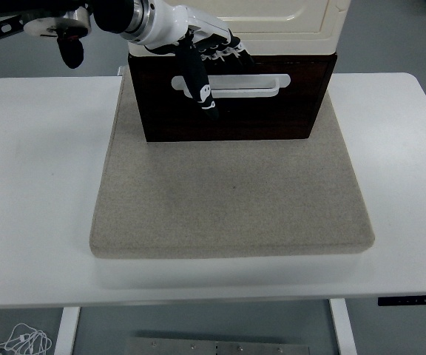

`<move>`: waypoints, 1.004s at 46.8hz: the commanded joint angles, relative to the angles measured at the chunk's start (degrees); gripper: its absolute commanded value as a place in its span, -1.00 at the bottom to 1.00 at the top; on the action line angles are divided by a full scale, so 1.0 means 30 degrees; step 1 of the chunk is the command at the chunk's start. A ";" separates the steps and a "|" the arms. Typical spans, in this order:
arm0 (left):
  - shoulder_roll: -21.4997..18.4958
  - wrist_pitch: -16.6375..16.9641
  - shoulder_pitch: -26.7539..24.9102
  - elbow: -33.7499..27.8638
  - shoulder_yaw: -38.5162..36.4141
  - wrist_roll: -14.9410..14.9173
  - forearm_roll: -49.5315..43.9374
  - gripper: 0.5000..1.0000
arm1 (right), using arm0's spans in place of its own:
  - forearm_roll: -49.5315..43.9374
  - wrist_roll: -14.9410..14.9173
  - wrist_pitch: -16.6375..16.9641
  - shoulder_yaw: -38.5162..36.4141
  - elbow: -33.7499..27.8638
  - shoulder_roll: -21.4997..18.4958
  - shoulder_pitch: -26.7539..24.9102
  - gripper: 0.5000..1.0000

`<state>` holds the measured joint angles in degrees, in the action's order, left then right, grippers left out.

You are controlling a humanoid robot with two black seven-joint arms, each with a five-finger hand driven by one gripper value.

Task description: Open the drawer under the combination cabinet

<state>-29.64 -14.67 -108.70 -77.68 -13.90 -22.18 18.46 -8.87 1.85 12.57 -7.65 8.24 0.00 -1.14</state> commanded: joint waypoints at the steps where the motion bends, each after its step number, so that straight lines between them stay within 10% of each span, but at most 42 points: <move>1: 0.0210 -0.0002 0.0254 0.0374 -0.0026 -0.0252 0.0029 1.00 | -0.0001 -0.0001 0.0000 0.0000 0.0006 0.0000 -0.0002 0.70; 47: 0.3082 -0.0061 0.1603 0.3188 0.0003 -0.0926 0.0117 1.00 | -0.0001 -0.0001 0.0000 0.0000 0.0006 0.0000 -0.0002 0.70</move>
<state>-20.71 -14.84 -103.99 -68.24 -13.83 -24.96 18.81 -8.88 1.85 12.57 -7.65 8.19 0.00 -1.14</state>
